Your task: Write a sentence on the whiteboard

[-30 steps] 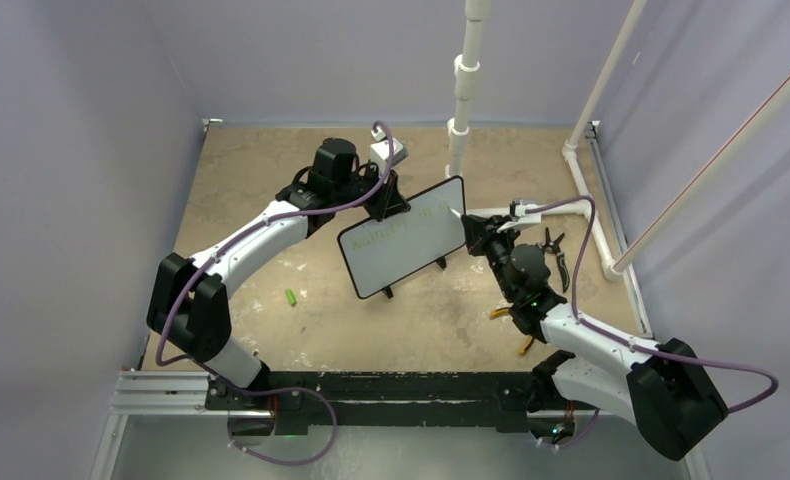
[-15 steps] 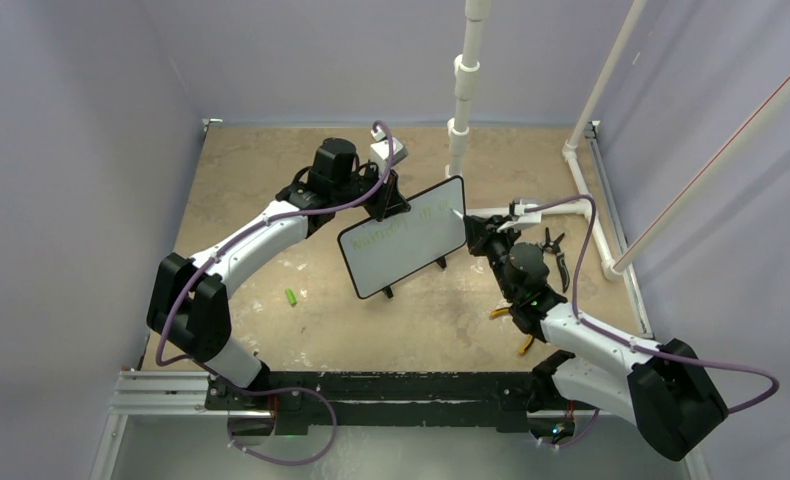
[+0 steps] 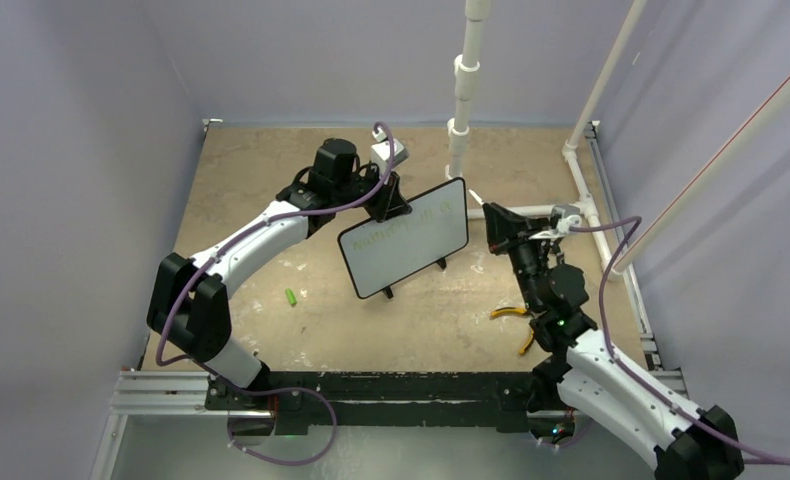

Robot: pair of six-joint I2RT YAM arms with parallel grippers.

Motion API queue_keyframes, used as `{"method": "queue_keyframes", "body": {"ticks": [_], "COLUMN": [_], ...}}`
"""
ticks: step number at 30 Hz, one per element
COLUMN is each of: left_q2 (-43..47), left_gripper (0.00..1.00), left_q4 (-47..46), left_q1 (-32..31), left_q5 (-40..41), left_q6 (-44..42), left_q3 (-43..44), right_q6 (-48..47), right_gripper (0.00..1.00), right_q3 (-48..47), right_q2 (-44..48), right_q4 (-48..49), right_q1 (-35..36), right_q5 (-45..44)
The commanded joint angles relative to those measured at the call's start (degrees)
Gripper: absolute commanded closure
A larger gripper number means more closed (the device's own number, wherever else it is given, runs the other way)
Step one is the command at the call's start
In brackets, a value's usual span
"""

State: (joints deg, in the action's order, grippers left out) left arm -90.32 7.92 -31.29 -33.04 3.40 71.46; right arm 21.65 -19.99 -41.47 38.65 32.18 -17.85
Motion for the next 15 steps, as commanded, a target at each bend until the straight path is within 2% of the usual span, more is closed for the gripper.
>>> {"method": "queue_keyframes", "body": {"ticks": [1,4,9,15], "left_q2": [1.4,2.5,6.0,12.6], "left_gripper": [0.76,0.6,0.41,0.35], "left_q4": [-0.4,-0.2,0.3,2.1], "left_q1": [-0.4,-0.4,0.0,0.3], "left_q5": [0.4,1.8,5.0,12.0], "left_q6": [-0.3,-0.4,-0.7,0.7], "left_q3": [-0.3,-0.1,-0.2,-3.2], "right_q6": [-1.8,-1.2,1.1,3.0], "right_gripper": [1.0,1.0,1.0,1.0], "right_q3": [1.3,0.9,0.8,1.5], "right_q2": [4.9,7.0,9.7,11.2], "right_q4": [-5.3,-9.6,-14.3,-14.6], "right_q1": [-0.2,-0.1,-0.1,-0.1], "right_q5": [4.0,3.5,2.9,4.4]}}
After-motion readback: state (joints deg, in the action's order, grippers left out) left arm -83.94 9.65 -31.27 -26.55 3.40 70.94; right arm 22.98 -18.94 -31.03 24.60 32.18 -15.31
